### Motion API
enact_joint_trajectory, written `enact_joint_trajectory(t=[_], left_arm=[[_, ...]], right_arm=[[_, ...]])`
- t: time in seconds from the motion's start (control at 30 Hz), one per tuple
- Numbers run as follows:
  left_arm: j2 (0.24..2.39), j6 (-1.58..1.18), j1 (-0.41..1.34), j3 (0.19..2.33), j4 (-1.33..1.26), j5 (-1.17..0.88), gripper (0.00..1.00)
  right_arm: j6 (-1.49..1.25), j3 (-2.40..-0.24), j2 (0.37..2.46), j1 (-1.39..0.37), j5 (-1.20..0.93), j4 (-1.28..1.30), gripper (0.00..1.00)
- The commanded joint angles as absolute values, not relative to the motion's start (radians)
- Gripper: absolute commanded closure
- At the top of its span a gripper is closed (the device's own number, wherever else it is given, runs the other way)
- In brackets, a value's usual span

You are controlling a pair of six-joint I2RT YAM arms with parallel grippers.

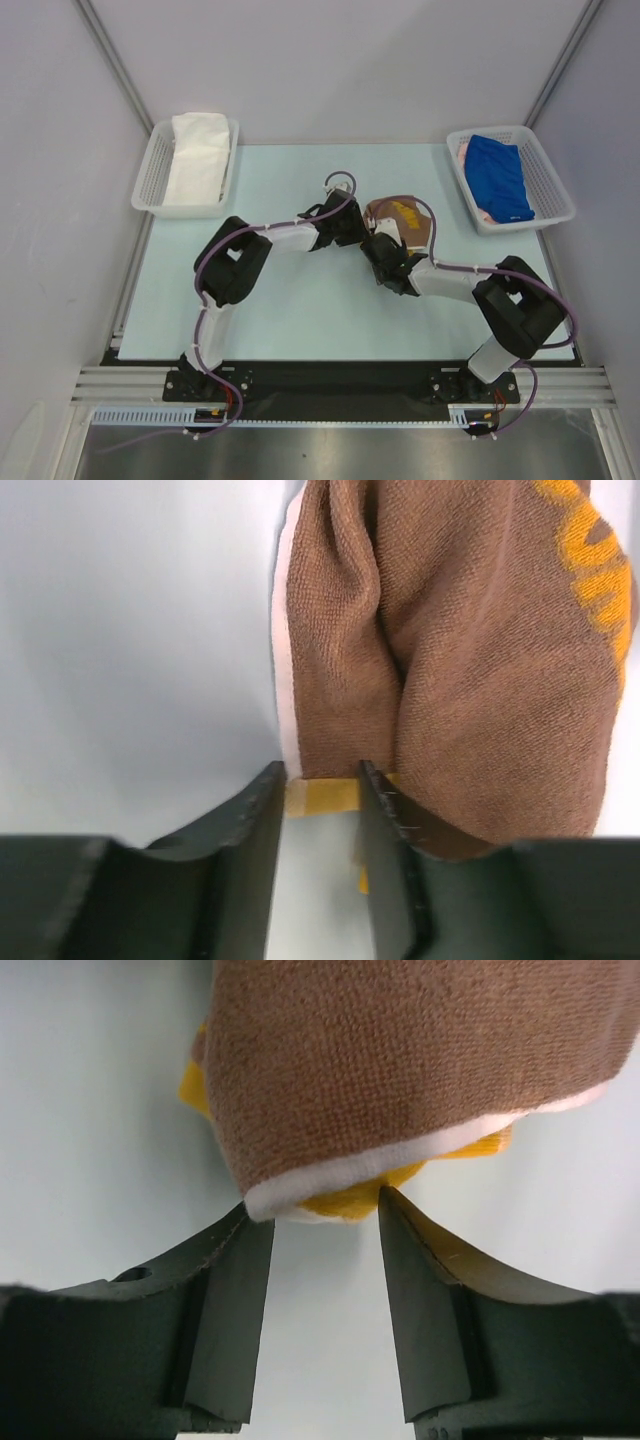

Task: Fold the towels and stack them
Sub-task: Move the towel to the center of the board

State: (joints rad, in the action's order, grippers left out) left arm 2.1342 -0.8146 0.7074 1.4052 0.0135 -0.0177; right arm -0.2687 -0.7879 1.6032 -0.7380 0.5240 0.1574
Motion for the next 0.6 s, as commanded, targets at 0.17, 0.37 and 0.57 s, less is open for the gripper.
enact_joint_trajectory(t=[0.17, 0.37, 0.57], left_arm=[[2.166, -0.831, 0.703, 1.425, 0.026, -0.075, 0.95], [2.057, -0.770, 0.672, 1.381, 0.005, -0.063, 1.00], [1.811, -0.716, 0.629, 1.281, 0.003, -0.028, 1.00]], right_arm=[[-0.301, -0.873, 1.617, -0.741, 0.641, 0.178, 0.82], [-0.307, -0.945, 1.468, -0.671, 0.574, 0.287, 0.95], [-0.318, -1.072, 1.327, -0.632, 0.424, 0.434, 0.98]])
